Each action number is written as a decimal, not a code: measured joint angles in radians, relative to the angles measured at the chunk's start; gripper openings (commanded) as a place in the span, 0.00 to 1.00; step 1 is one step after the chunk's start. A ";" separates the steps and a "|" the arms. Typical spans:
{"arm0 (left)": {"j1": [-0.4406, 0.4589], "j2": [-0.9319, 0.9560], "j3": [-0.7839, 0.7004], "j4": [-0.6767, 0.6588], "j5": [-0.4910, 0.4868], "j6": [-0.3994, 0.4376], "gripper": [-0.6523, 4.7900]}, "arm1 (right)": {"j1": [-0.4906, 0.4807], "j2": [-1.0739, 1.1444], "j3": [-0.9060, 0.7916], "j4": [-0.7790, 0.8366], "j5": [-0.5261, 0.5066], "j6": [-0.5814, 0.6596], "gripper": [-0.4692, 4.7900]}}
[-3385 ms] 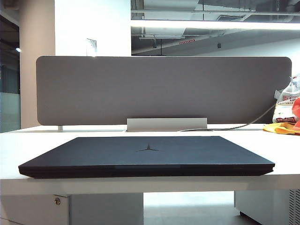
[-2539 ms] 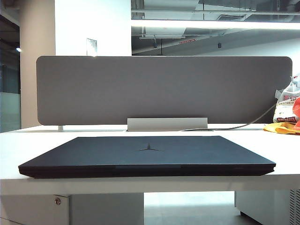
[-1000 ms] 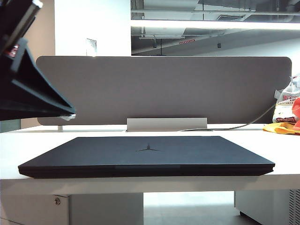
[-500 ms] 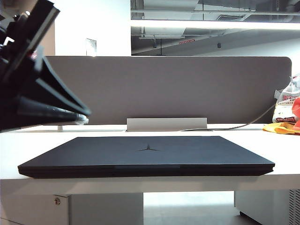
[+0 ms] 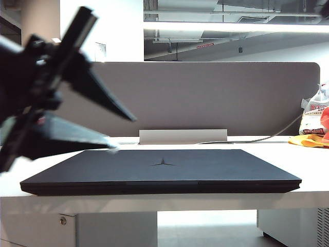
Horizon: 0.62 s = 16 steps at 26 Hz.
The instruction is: Open the lid of the laptop and use the keypad to enter the password "123".
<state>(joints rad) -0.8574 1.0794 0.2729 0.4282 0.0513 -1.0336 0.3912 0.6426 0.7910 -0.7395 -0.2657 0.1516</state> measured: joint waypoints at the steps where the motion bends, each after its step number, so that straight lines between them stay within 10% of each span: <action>1: 0.000 0.023 0.019 0.002 0.011 -0.003 0.45 | 0.026 0.016 0.000 0.010 0.017 0.000 0.07; 16: 0.000 0.242 0.094 0.035 0.099 -0.204 0.69 | 0.139 0.109 0.000 0.095 0.082 0.000 0.07</action>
<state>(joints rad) -0.8574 1.3216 0.3672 0.4637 0.1501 -1.2373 0.5301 0.7513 0.7906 -0.6441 -0.1841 0.1513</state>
